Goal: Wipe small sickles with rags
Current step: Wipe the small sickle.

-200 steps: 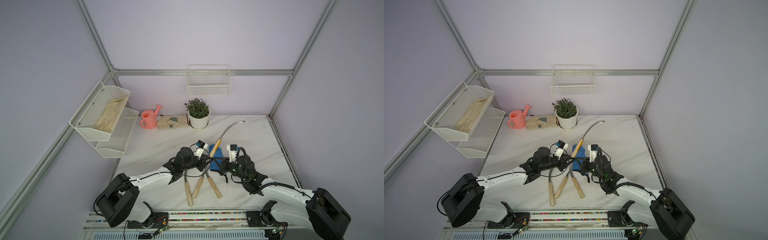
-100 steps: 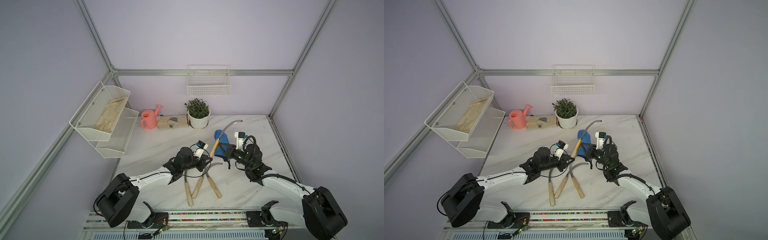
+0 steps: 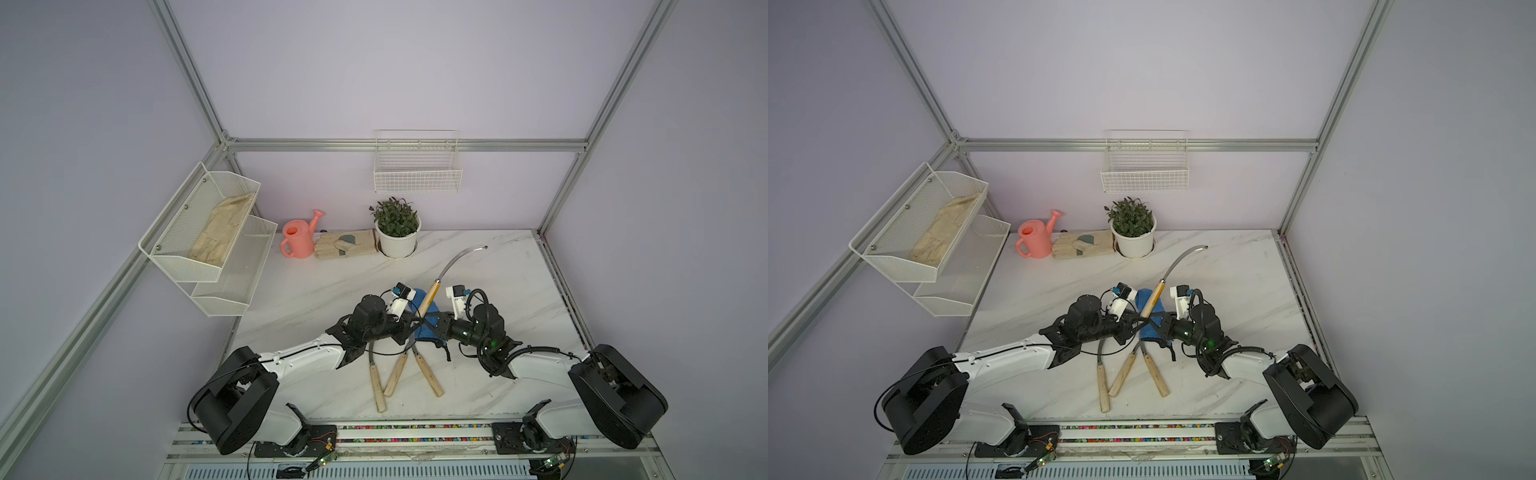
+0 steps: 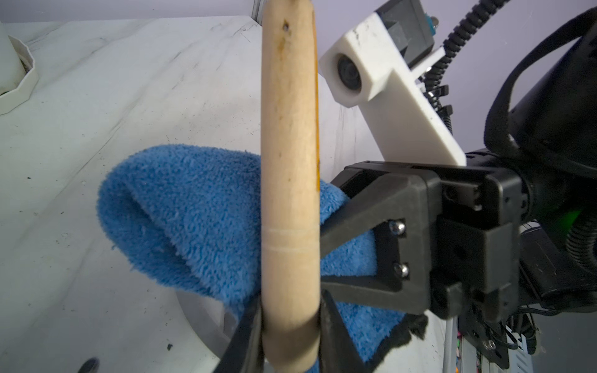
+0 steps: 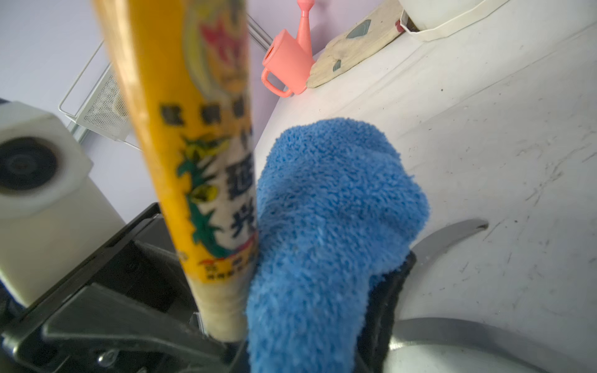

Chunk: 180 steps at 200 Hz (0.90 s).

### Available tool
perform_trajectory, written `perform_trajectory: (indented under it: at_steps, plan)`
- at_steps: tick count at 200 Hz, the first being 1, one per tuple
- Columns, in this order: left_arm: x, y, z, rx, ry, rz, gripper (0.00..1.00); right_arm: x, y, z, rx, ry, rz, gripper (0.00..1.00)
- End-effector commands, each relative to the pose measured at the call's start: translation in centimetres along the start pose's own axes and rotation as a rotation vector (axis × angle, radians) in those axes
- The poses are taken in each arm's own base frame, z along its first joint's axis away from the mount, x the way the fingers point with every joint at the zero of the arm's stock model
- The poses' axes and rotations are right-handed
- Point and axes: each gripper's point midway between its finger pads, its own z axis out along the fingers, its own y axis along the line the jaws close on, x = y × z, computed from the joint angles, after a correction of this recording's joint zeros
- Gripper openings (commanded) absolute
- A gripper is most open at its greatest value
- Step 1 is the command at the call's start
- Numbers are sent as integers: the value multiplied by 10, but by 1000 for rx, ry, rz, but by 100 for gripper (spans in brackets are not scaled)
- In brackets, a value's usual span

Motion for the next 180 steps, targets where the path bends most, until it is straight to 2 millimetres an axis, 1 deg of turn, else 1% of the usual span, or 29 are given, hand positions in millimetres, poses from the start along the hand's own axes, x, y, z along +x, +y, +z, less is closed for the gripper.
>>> perform_trajectory:
  at_steps: [1,17,35,55,76,92,110,125,147,169,180]
  plan:
    - [-28,-6,0,8,-66,39,0,-33,36,-9,-95,-110,-71,0]
    - [-27,-6,0,12,-62,41,0,-50,41,-14,-90,-145,-79,0]
    - [-28,-7,0,14,-63,41,0,-73,42,-20,-106,-178,-70,0]
    - [-27,-7,0,13,-61,42,0,-94,46,-22,-127,-196,-63,0]
    - [-27,-6,0,12,-61,42,0,-108,49,-22,-127,-211,-67,0]
    - [-27,-7,-1,12,-62,43,0,-111,48,-23,-120,-218,-76,0]
    - [-28,-5,-1,5,-64,45,0,-105,45,-23,-121,-201,-63,0]
    - [-28,-5,-1,-1,-66,46,0,-93,43,-23,-146,-190,-52,0]
    - [-28,-4,-1,-6,-67,45,0,-67,35,-15,-114,-153,-53,0]
    - [-28,-2,-2,-15,-68,45,0,-37,36,-5,-98,-108,-71,0]
    - [-29,-2,-3,-20,-70,46,0,-28,36,-2,-97,-95,-74,0]
